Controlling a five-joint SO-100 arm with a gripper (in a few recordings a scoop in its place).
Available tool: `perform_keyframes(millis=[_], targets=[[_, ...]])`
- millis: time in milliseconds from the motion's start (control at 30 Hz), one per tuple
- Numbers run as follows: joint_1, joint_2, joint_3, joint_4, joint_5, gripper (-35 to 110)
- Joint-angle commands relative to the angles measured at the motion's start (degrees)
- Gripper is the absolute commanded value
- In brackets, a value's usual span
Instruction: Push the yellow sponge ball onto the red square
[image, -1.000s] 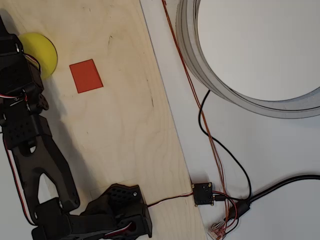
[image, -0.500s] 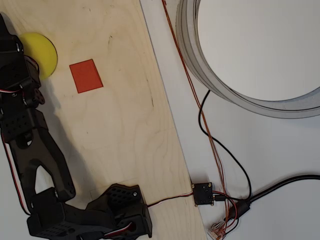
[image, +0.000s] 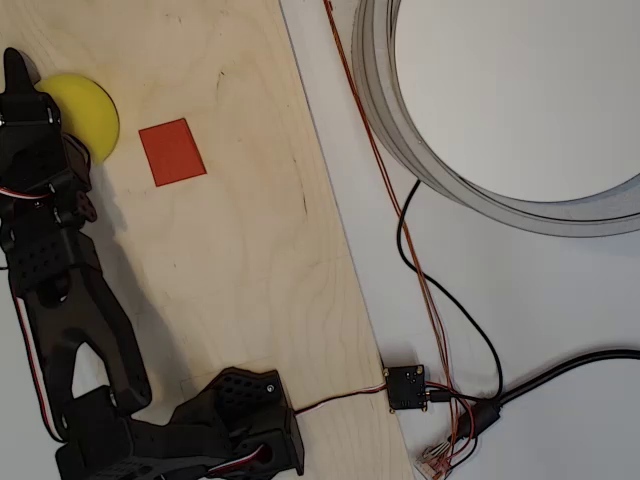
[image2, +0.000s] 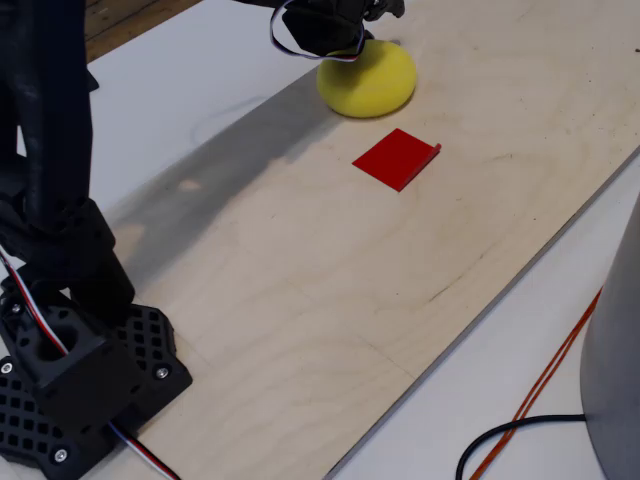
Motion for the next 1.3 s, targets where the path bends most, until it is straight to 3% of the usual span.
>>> perform_keyframes(millis=[0,1267], targets=[[0.1,4.4,2.0,0.8,0.4,16],[4.2,22.0,22.9,0.6,-1.2,14]])
